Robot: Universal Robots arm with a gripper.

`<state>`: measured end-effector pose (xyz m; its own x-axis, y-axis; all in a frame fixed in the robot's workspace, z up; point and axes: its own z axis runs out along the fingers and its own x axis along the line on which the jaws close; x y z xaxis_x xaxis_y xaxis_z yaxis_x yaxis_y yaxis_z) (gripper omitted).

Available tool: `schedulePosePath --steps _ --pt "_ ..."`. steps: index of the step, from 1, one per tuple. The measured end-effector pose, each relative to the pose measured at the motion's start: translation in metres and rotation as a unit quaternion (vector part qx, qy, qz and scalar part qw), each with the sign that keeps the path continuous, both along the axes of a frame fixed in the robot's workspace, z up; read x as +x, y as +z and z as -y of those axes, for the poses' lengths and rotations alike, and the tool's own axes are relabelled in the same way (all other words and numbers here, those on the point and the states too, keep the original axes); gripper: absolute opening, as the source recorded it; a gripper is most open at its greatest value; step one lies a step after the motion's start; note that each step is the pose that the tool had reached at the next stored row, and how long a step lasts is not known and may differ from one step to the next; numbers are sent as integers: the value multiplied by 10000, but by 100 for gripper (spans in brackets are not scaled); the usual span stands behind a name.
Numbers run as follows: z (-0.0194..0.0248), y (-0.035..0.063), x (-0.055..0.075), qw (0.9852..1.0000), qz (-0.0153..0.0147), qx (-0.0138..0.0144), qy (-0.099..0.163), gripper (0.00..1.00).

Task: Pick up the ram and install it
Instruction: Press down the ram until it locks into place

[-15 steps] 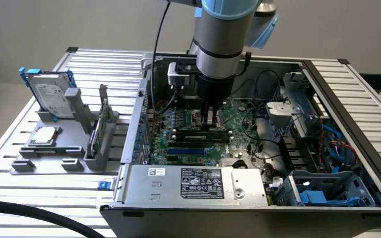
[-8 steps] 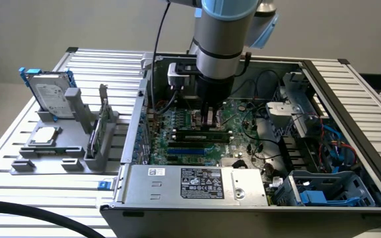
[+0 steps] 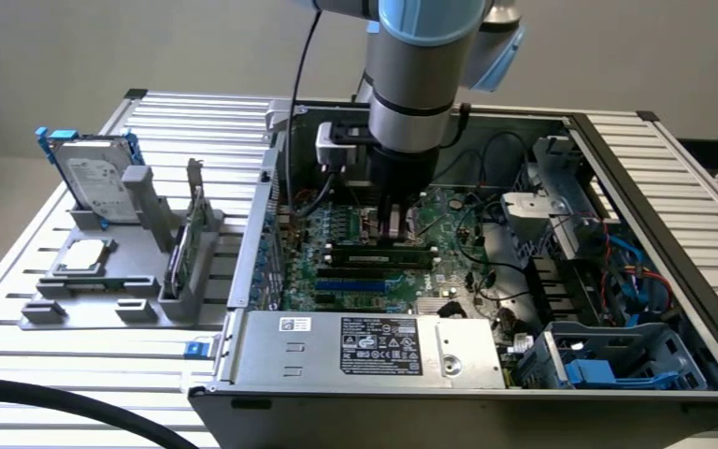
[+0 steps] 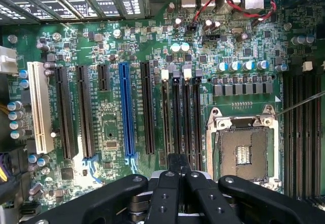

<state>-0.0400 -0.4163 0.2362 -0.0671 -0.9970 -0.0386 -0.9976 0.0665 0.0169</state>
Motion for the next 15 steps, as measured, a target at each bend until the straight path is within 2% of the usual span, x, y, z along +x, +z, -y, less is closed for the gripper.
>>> schedulePosePath --steps 5,15 --pt "-20 -44 -4 10000 -14 0 0 11" --pt "-20 -107 -7 10000 -39 -8 0 11"
